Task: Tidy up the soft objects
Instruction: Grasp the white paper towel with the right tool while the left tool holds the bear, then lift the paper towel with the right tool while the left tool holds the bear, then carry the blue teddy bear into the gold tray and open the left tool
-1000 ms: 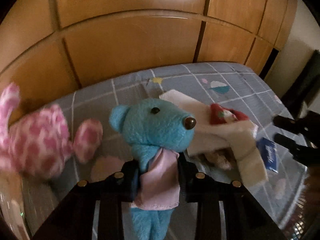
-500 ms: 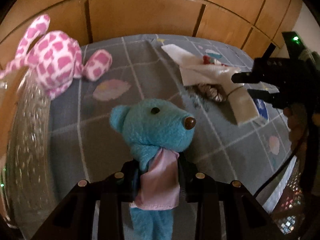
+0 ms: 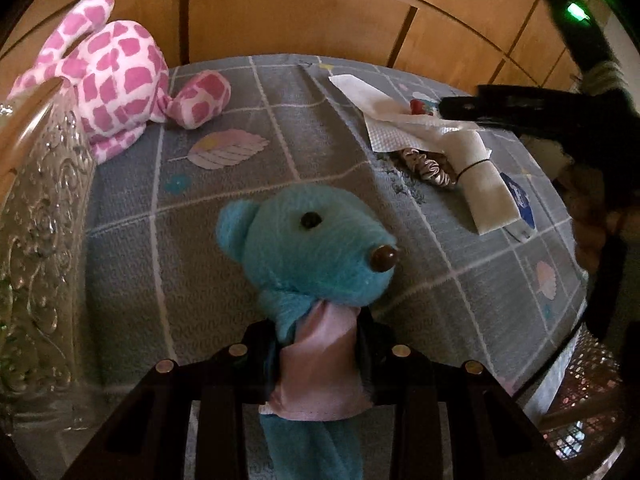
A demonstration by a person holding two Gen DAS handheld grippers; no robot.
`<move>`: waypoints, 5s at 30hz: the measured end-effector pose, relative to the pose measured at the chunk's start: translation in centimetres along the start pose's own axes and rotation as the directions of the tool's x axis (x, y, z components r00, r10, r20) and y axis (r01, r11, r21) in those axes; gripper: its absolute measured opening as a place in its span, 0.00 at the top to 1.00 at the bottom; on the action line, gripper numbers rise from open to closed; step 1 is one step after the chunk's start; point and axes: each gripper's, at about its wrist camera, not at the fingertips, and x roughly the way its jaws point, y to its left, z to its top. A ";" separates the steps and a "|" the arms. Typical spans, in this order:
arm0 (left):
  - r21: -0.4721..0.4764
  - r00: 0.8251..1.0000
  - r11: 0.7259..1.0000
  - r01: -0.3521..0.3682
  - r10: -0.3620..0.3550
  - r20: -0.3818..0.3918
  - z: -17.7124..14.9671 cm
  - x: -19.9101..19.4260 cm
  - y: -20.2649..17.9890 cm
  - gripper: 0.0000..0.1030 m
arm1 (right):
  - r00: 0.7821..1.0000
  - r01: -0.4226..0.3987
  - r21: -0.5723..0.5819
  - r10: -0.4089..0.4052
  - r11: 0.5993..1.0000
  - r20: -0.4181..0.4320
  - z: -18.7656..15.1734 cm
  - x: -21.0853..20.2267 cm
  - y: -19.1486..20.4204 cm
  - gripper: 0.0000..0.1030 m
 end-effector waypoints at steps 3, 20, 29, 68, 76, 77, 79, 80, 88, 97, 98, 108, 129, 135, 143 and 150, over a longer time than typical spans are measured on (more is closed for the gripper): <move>0.003 1.000 1.000 0.004 -0.005 0.011 -0.2 0.0 -0.1 0.68 | 0.999 0.045 -0.192 -0.049 0.980 -0.014 1.0 1.4 2.6 0.54; -0.013 0.999 0.999 0.031 -0.030 0.029 -0.4 -0.2 0.4 0.65 | 0.984 0.041 -0.231 -0.080 0.972 -0.162 3.7 6.3 2.8 0.98; -0.008 0.999 1.000 0.027 -0.027 0.039 -0.7 -0.3 0.4 0.65 | 0.972 -0.234 0.086 0.235 0.968 -0.007 6.0 -2.6 -2.2 0.98; -0.024 0.999 1.000 0.010 -0.009 0.040 -1.4 -0.7 0.1 0.65 | 0.953 -0.277 -0.072 0.265 0.958 -0.146 -4.5 -2.4 4.0 0.42; -0.021 0.999 1.000 -0.006 0.007 0.035 -2.0 -1.4 0.0 0.67 | 0.965 -0.244 -0.226 0.213 0.943 -0.155 -5.5 -1.8 6.3 0.47; -0.021 0.999 1.000 -0.009 0.010 0.035 -2.1 -1.5 0.1 0.67 | 0.967 -0.235 -0.244 0.201 0.941 -0.156 -5.7 -1.7 6.5 0.55; -0.023 0.999 1.000 -0.017 0.018 0.035 -2.2 -1.7 0.1 0.68 | 0.977 -0.174 -0.298 0.128 0.938 -0.169 -6.2 -1.1 7.1 0.74; -0.021 0.999 1.000 -0.021 0.021 0.034 -2.3 -1.8 0.0 0.69 | 0.980 -0.156 -0.317 0.107 0.935 -0.169 -6.4 -0.9 7.2 0.82; 0.002 0.997 1.000 -0.015 0.015 0.082 -1.7 -4.8 -0.4 0.69 | 0.969 -0.192 -0.230 0.147 0.954 -0.197 -6.1 -0.5 6.1 0.87; -0.021 0.985 1.000 0.011 -0.007 0.170 5.8 -9.4 0.9 0.69 | 0.968 -0.194 -0.225 0.149 0.955 -0.202 -6.4 -0.6 6.3 0.86; -0.037 0.984 0.999 0.011 -0.004 0.175 6.9 -9.7 1.5 0.69 | 0.968 -0.196 -0.223 0.152 0.955 -0.201 -6.3 -0.6 6.2 0.86; -0.251 0.955 0.964 -0.088 0.153 0.255 13.5 -13.7 11.4 0.69 | 0.971 -0.185 -0.243 0.139 0.952 -0.196 -6.5 -0.5 6.4 0.86; -0.607 0.873 0.760 -0.234 0.439 0.212 -7.3 -24.5 29.9 0.69 | 0.977 -0.162 -0.294 0.112 0.942 -0.180 -6.9 -0.6 6.8 0.86; -0.735 0.860 0.649 -0.197 0.474 0.189 -16.0 -25.9 31.5 0.68 | 0.978 -0.157 -0.291 0.108 0.944 -0.178 -6.9 -0.6 6.8 0.86; -0.830 0.825 0.505 -0.237 0.556 0.102 -19.4 -25.6 36.5 0.34 | 0.982 -0.109 -0.291 0.059 0.950 -0.177 -7.1 -0.7 7.3 0.86; -0.826 0.792 0.482 -0.294 0.606 0.072 -20.1 -25.6 36.8 0.19 | 0.982 -0.077 -0.256 0.028 0.964 -0.186 -6.7 -0.5 7.7 0.86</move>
